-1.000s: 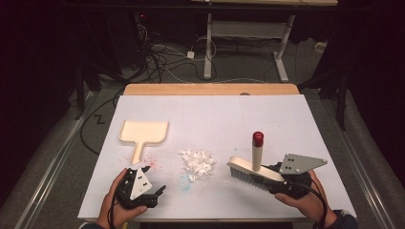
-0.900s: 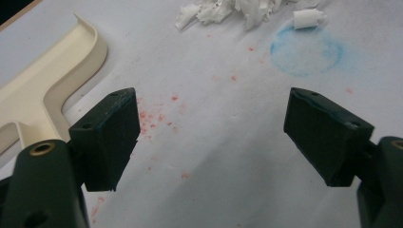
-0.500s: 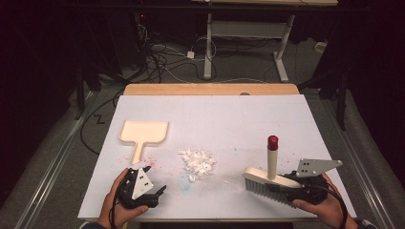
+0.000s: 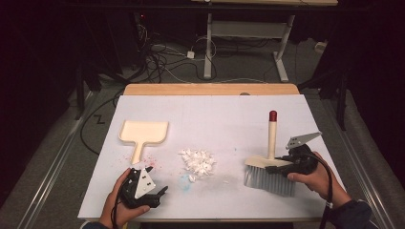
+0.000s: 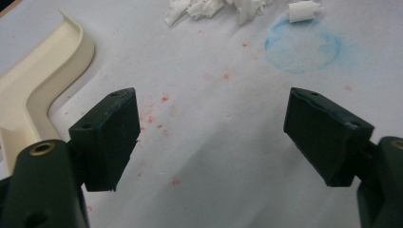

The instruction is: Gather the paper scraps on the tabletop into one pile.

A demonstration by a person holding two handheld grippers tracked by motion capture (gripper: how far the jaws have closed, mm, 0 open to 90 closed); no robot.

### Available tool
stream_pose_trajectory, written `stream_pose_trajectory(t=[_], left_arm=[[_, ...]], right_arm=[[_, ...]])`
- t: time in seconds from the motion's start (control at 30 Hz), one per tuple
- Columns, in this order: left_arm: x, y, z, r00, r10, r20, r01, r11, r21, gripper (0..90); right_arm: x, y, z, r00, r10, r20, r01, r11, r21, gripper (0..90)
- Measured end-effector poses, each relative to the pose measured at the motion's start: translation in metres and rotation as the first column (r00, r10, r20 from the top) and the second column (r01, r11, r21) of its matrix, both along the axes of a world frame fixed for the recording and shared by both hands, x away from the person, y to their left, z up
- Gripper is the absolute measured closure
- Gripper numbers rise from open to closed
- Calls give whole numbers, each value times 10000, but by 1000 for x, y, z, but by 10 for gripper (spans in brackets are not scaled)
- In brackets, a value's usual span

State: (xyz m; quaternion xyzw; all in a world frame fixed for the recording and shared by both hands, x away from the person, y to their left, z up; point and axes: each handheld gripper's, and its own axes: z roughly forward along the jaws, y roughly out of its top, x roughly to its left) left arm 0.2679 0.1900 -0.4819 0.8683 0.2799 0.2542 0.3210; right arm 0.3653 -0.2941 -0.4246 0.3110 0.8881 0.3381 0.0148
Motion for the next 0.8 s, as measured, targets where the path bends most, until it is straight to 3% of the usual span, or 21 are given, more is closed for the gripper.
stream_pose_trajectory(t=[0.13, 0.2, 0.3, 0.43, 0.5, 0.53, 0.57, 0.6, 0.73, 0.8], left_arm=[[0, -1, 0, 10000, -34, -33, 34, 10000, 14, 188], [1, -1, -1, 10000, -33, -32, 33, 10000, 16, 188], [1, -1, -1, 10000, -61, -54, 61, 10000, 36, 188], [1, -2, -1, 9999, -134, -89, 134, 9999, 90, 188], [1, -3, -1, 9999, -137, -83, 138, 9999, 87, 188], [1, -3, -1, 9999, -143, -91, 143, 9999, 73, 188], [1, -3, -1, 9999, -144, -96, 145, 9999, 62, 188], [1, -3, -2, 9998, -144, -107, 145, 9999, 54, 188], [2, -3, -2, 9998, -184, -115, 185, 9998, 89, 188], [1, -3, -2, 9998, -170, -106, 170, 9998, 41, 188]], right_arm=[[17, -3, -3, 9999, 102, -134, -108, 9987, -493, 518], [23, -5, -3, 9994, 240, -247, -252, 9985, -494, 512], [32, -6, -1, 9992, 411, -15, -411, 9959, -811, 472], [43, -3, -3, 9992, 322, 221, -271, 9793, -2008, 437], [48, -1, -5, 9990, 347, 268, -280, 9754, -2185, 424], [50, 0, -6, 9987, 324, 390, -221, 9707, -2395, 419], [50, 2, -5, 9965, 303, 779, -66, 9576, -2879, 454], [50, 3, -3, 9915, 287, 1270, 134, 9478, -3186, 435], [50, 1, 9, 9705, -247, 2398, 925, 9567, -2759, 454], [47, 0, 12, 9618, -351, 2714, 1054, 9628, -2489, 440]])
